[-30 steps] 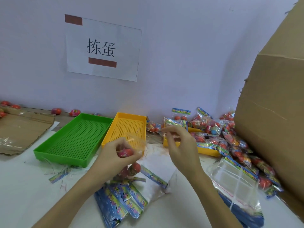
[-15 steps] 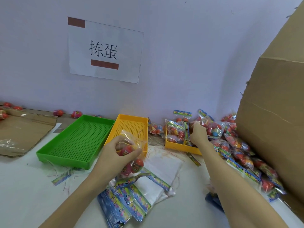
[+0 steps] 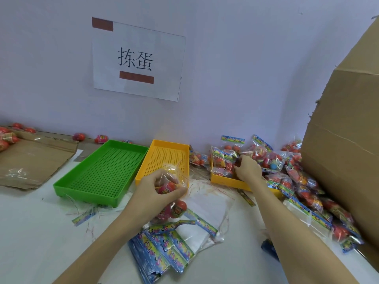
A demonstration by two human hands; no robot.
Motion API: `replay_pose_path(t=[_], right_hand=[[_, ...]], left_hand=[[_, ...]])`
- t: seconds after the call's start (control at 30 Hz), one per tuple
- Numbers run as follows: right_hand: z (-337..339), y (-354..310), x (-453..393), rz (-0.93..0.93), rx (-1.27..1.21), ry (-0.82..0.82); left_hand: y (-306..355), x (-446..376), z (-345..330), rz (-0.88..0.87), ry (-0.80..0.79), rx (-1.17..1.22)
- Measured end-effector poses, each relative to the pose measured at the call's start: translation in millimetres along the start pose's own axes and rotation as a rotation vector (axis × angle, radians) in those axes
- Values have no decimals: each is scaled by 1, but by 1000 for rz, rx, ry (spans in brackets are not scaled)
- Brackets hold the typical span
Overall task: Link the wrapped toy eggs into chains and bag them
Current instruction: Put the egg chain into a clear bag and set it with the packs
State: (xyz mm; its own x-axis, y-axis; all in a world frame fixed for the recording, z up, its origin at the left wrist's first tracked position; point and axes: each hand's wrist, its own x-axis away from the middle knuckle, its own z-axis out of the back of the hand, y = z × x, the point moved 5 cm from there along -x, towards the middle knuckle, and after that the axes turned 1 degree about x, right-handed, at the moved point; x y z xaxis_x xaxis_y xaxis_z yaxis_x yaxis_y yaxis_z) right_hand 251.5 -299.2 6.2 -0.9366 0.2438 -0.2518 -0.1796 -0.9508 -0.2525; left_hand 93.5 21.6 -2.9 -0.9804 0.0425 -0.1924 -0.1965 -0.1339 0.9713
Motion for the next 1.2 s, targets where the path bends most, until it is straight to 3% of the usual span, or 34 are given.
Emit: replay_pose_path(t=[0.2, 0.33, 0.47, 0.6, 0.77, 0.97, 1.2], right_hand=[[20, 6, 8, -21, -327, 131], [50, 12, 26, -44, -388, 282], [79, -11, 66, 54, -583, 329], [86, -55, 123, 227, -968, 91], [63, -92, 172, 222, -1322, -191], [68, -110, 192, 508, -1104, -91], [64, -108, 195, 576, -1005, -96]], left_hand=[[0, 1, -1, 3, -19, -23], [2, 3, -3, -25, -20, -43], [5, 3, -6, -77, -34, -78], [4, 1, -7, -107, -37, -76], [3, 1, -10, -159, -63, -84], [7, 3, -13, -231, -93, -132], [13, 7, -17, -288, -166, -106]])
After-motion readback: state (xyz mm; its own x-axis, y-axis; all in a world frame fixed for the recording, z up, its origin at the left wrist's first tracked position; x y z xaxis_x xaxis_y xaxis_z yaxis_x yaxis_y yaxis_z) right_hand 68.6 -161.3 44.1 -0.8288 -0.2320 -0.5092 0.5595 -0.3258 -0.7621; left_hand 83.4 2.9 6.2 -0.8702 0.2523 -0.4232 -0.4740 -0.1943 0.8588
